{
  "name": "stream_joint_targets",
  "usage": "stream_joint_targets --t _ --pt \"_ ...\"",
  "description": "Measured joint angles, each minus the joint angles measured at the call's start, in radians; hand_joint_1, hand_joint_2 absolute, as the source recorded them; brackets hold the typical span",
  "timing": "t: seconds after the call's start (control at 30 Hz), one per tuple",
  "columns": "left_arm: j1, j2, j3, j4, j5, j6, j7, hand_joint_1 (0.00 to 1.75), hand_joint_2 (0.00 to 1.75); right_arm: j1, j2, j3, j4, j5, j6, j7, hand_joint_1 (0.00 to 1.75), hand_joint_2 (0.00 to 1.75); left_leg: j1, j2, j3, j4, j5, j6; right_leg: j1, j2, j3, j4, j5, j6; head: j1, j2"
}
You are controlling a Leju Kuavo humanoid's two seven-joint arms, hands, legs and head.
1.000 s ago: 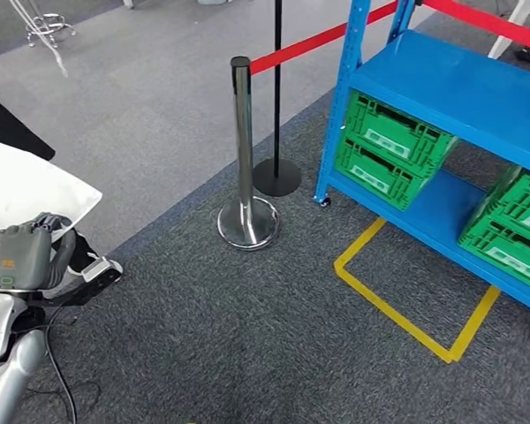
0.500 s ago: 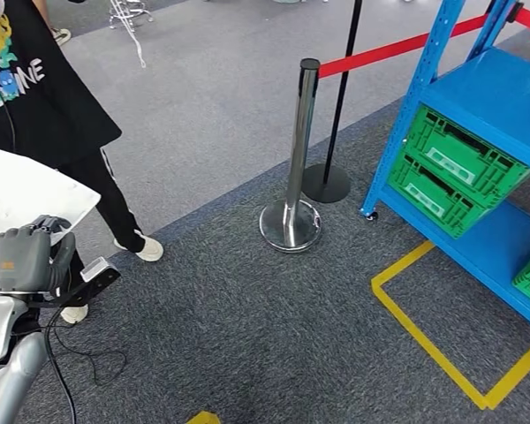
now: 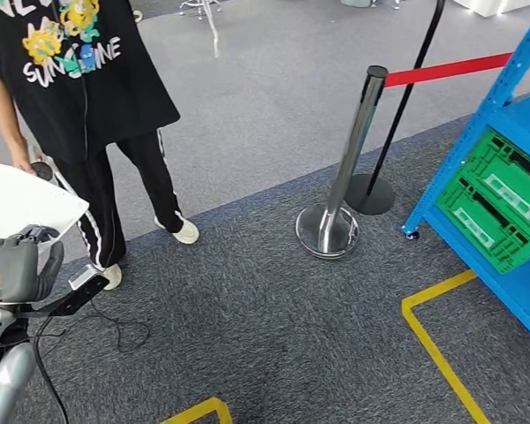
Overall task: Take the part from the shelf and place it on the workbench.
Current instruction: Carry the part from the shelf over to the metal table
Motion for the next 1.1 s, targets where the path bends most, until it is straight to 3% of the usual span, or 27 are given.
stream_joint_targets --t 0.03,0.1,0.17,0.23,0.27,0.3,0.33,0.4,0.47,0.5,0.53,0.57,0.6,0.67,0.7,0.77,0.8,0.87,0.93,0.97,1.0,1.03,1.07,1.1 --pt "0.009 0.004 0.005 -0.003 0.003 0.000 -0.002 1.75 1.75 0.000 0.000 0.001 0.000 0.001 0.000 0.000 0.00 0.00 0.001 -0.014 -0.001 -0.002 0.001 0.007 -0.001 -0.009 0.004 -0.002 -0.003 0.005 0.000 0.000" --pt "0.022 0.011 0.017 -0.009 0.008 0.002 -0.006 1.75 1.75 -0.001 0.002 0.004 0.000 0.002 0.000 -0.001 0.00 0.00 0.005 -0.041 0.000 -0.005 0.003 0.020 -0.006 0.022 -0.005 0.023 -0.025 0.013 0.001 0.000" --pt "0.029 0.015 0.024 -0.017 0.012 0.005 -0.009 1.75 1.75 0.000 0.002 0.006 0.000 0.003 0.000 -0.003 0.00 0.00 0.008 -0.068 0.001 -0.007 0.004 0.031 -0.009 0.085 -0.054 0.130 -0.081 0.017 0.007 0.000" --pt "0.038 0.016 0.029 -0.022 0.015 0.006 -0.012 1.75 1.75 0.001 0.002 0.007 0.000 0.003 0.000 -0.003 0.00 0.00 0.008 -0.097 0.001 -0.007 0.004 0.036 -0.009 0.109 -0.122 0.263 -0.131 0.018 0.009 0.000" --pt "0.045 0.016 0.034 -0.023 0.016 0.006 -0.014 1.75 1.75 0.002 0.002 0.007 0.000 0.003 -0.001 -0.003 0.00 0.00 0.009 -0.113 0.001 -0.006 0.003 0.037 -0.009 0.112 -0.142 0.293 -0.133 0.018 0.009 0.000" --pt "0.052 0.016 0.038 -0.025 0.017 0.006 -0.015 1.75 1.75 0.001 0.002 0.007 0.000 0.003 -0.001 -0.003 0.00 0.00 0.009 -0.128 0.002 -0.006 0.003 0.036 -0.009 0.113 -0.144 0.285 -0.114 0.017 0.009 0.000" --pt "0.059 0.017 0.043 -0.028 0.017 0.006 -0.015 1.75 1.75 0.001 0.002 0.007 0.000 0.003 -0.002 -0.003 0.00 0.00 0.011 -0.143 0.003 -0.005 0.003 0.035 -0.011 0.119 -0.127 0.237 -0.079 0.017 0.009 0.000" --pt "0.066 0.019 0.052 -0.036 0.019 0.006 -0.017 1.75 1.75 0.001 0.002 0.007 0.000 0.003 -0.003 -0.003 0.00 0.00 0.015 -0.175 0.001 0.002 0.002 0.026 -0.022 0.168 -0.068 0.100 -0.011 0.021 0.010 0.000" --pt "0.070 0.022 0.060 -0.044 0.019 0.006 -0.019 1.75 1.75 0.002 0.004 0.008 0.001 0.003 -0.003 -0.003 0.00 0.00 0.017 -0.202 -0.008 0.007 0.006 0.012 -0.030 0.214 -0.034 0.028 0.011 0.022 0.010 0.000" --pt "0.074 0.024 0.065 -0.047 0.019 0.006 -0.020 1.75 1.75 0.002 0.004 0.008 0.001 0.003 -0.003 -0.003 0.00 0.00 0.019 -0.214 -0.013 0.006 0.010 0.005 -0.029 0.217 -0.031 0.024 0.009 0.019 0.010 0.000" --pt "0.078 0.026 0.068 -0.048 0.019 0.006 -0.021 1.75 1.75 0.002 0.004 0.008 0.001 0.003 -0.003 -0.003 0.00 0.00 0.022 -0.225 -0.015 0.002 0.014 -0.002 -0.027 0.205 -0.029 0.024 0.011 0.012 0.009 0.000" --pt "0.083 0.029 0.071 -0.050 0.019 0.006 -0.022 1.75 1.75 0.001 0.005 0.008 0.001 0.003 -0.003 -0.003 0.00 0.00 0.023 -0.218 -0.018 0.002 0.015 -0.008 -0.025 0.193 -0.027 0.023 0.014 0.006 0.010 0.000" --pt "0.087 0.032 0.072 -0.051 0.020 0.006 -0.023 1.75 1.75 0.001 0.005 0.008 0.001 0.003 -0.003 -0.004 0.00 0.00 0.022 -0.194 -0.025 0.015 0.006 -0.012 -0.024 0.179 -0.025 0.020 0.016 -0.002 0.007 0.000" --pt "0.092 0.035 0.075 -0.056 0.023 0.006 -0.026 1.75 1.75 0.001 0.006 0.008 0.001 0.003 -0.003 -0.005 0.00 0.00 0.017 -0.123 -0.067 0.102 -0.043 -0.017 -0.020 0.149 -0.023 0.016 0.018 -0.014 0.001 0.000" --pt "0.094 0.036 0.077 -0.059 0.026 0.006 -0.028 1.75 1.75 0.002 0.006 0.008 0.001 0.003 -0.003 -0.005 0.00 0.00 0.017 -0.101 -0.100 0.171 -0.076 -0.019 -0.017 0.134 -0.024 0.016 0.017 -0.017 -0.001 0.000" --pt "0.103 0.036 0.082 -0.064 0.030 0.003 -0.031 1.75 1.75 0.004 0.006 0.008 0.001 0.003 -0.002 -0.005 0.00 0.00 0.018 -0.091 -0.149 0.277 -0.113 -0.020 -0.014 0.103 -0.024 0.016 0.015 -0.021 -0.001 0.000" --pt "0.108 0.037 0.086 -0.065 0.032 0.002 -0.032 1.75 1.75 0.004 0.006 0.008 0.001 0.003 -0.002 -0.005 0.00 0.00 0.018 -0.091 -0.150 0.282 -0.105 -0.020 -0.012 0.088 -0.024 0.016 0.014 -0.022 -0.001 0.000" --pt "0.113 0.037 0.094 -0.068 0.034 -0.002 -0.034 1.75 1.75 0.002 0.006 0.009 0.001 0.003 -0.003 -0.005 0.00 0.00 0.016 -0.074 -0.093 0.184 -0.048 -0.015 -0.011 0.060 -0.021 0.016 0.012 -0.022 -0.001 0.000" --pt "0.112 0.038 0.097 -0.073 0.034 -0.006 -0.036 1.75 1.75 0.000 0.006 0.009 0.001 0.003 -0.004 -0.005 0.00 0.00 0.005 -0.024 -0.020 0.057 -0.009 -0.007 -0.007 0.037 -0.016 0.016 0.006 -0.015 -0.001 0.000" --pt "0.110 0.038 0.098 -0.076 0.034 -0.008 -0.038 1.75 1.75 0.000 0.006 0.010 0.001 0.003 -0.005 -0.004 0.00 0.00 0.000 -0.007 -0.002 0.023 -0.004 -0.002 -0.004 0.026 -0.014 0.015 0.003 -0.011 -0.001 0.000" --pt "0.109 0.038 0.098 -0.078 0.033 -0.010 -0.039 1.75 1.75 0.000 0.006 0.010 0.001 0.003 -0.005 -0.004 0.00 0.00 -0.005 -0.004 0.003 0.010 -0.007 0.003 -0.002 0.015 -0.011 0.014 0.000 -0.006 0.000 0.000" --pt "0.109 0.038 0.098 -0.079 0.032 -0.012 -0.041 1.75 1.75 -0.001 0.006 0.011 0.001 0.003 -0.005 -0.003 0.00 0.00 -0.006 -0.018 0.002 0.007 -0.006 0.010 -0.001 0.003 -0.007 0.012 -0.003 -0.001 0.000 0.000" --pt "0.109 0.038 0.099 -0.080 0.030 -0.014 -0.042 1.75 1.75 -0.001 0.006 0.012 0.001 0.003 -0.006 -0.002 0.00 0.00 -0.005 -0.031 0.003 0.005 -0.005 0.015 -0.003 0.001 -0.006 0.013 -0.006 0.004 0.000 0.000" --pt "0.107 0.038 0.099 -0.080 0.027 -0.016 -0.043 1.75 1.75 -0.002 0.006 0.012 0.001 0.003 -0.006 0.000 0.00 0.00 -0.003 -0.044 0.003 0.002 -0.004 0.019 -0.005 0.015 -0.008 0.022 -0.015 0.009 0.001 0.000"
